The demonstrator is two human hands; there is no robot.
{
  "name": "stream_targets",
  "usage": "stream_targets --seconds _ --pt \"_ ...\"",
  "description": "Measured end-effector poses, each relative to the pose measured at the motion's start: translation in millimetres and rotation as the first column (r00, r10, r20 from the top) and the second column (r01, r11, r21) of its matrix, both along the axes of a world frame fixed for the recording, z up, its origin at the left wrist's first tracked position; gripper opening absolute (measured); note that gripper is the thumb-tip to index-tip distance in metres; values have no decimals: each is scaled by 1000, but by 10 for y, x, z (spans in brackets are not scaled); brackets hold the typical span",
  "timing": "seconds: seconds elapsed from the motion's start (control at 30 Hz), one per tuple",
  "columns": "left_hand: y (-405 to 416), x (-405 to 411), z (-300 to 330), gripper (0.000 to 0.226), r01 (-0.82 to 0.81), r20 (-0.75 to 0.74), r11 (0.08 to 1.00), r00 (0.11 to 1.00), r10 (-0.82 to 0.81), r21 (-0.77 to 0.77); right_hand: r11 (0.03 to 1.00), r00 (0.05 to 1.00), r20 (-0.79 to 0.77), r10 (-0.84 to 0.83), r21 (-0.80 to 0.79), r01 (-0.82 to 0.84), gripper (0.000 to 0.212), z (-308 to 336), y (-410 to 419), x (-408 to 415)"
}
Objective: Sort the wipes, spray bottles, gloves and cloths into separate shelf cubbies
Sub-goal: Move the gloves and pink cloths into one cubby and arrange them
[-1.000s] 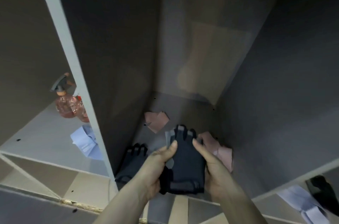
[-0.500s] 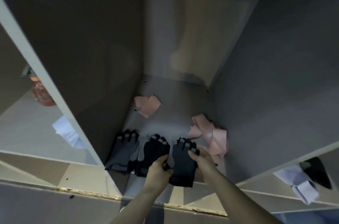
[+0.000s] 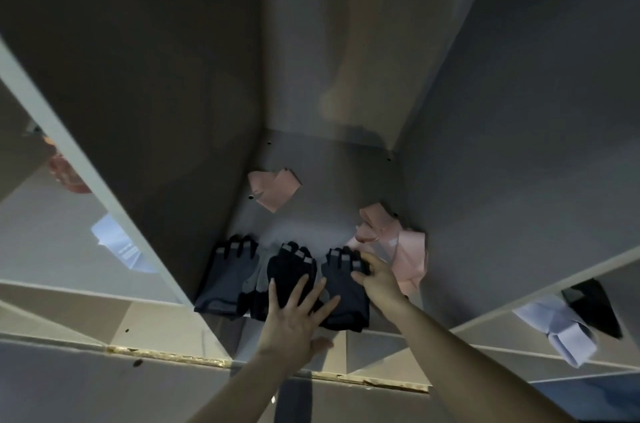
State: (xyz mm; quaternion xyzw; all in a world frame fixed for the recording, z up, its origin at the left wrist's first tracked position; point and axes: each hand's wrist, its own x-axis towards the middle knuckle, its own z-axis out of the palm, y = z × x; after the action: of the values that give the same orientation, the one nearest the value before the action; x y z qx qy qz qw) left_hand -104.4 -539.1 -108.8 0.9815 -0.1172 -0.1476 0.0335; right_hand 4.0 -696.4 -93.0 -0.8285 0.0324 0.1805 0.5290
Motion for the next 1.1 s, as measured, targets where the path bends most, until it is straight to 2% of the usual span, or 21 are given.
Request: stream_targets --seconds 0.07,0.1,0.13,0.17,0.2,0.23,0.3,0.33,0.4,0.47,0.53,0.57,0.63,0.67,0.8,0.87,0.97,1.03,1.1 --pt "-14 14 -39 60 -53 55 999 997 53 -9 998 997 68 -22 -60 26 33 49 7 -2" --pt "-4 22 -9 60 -77 54 997 996 77 -2 985 985 168 -44 -159 71 28 85 -12 -12" --pt "11 36 29 62 -91 28 996 996 90 10 947 945 325 -44 -289 144 23 118 -56 -13" --pt "26 45 45 65 -97 -6 995 995 97 6 876 877 480 15 -429 220 22 157 -119 -4" --pt "38 54 11 68 -95 8 995 995 95 -8 788 815 565 130 -558 261 31 177 -206 27" --pt "45 56 -23 69 -93 34 996 995 93 -15 689 805 540 245 -681 247 48 173 -303 72" --pt "72 51 -58 67 -61 43 998 997 61 -10 494 861 304 408 -866 71 90 160 -494 166" --pt "83 51 -72 62 -39 40 999 998 39 -17 433 872 198 449 -901 -19 102 142 -558 209" --pt "83 53 -89 52 -32 42 999 999 33 -31 396 877 104 469 -912 -103 108 72 -601 279" --pt "76 61 -96 52 -47 -6 999 999 47 -22 451 909 91 407 -885 -113 110 9 -560 363" --pt "71 86 -5 51 -43 -27 999 999 42 -25 545 962 60 265 -833 -98 108 -31 -517 481" --pt "77 100 16 50 -37 -5 998 999 37 -52 613 981 44 190 -785 -84 98 -32 -508 531" --pt "81 113 7 54 -27 3 997 1000 27 -70 765 995 89 55 -644 16 62 -44 -510 624" --pt "76 110 27 55 -48 -18 995 999 47 -87 793 994 111 16 -607 56 48 -23 -501 643" --pt "67 127 46 60 -56 -79 992 996 48 -114 729 991 131 -1 -679 91 22 175 -358 934" --pt "72 139 28 62 -43 -77 994 996 35 -98 770 971 221 -91 -603 209 18 399 -222 1153" --pt "77 179 63 63 -42 -87 995 996 34 -91 846 889 396 -230 -371 384 22 638 -46 1424" --pt "88 193 65 63 -44 -74 995 997 37 -94 887 878 432 -207 -296 355 20 638 56 1514" --pt "134 204 57 67 3 -35 997 999 -6 -81 923 915 373 -155 -275 268 19 550 141 1508"
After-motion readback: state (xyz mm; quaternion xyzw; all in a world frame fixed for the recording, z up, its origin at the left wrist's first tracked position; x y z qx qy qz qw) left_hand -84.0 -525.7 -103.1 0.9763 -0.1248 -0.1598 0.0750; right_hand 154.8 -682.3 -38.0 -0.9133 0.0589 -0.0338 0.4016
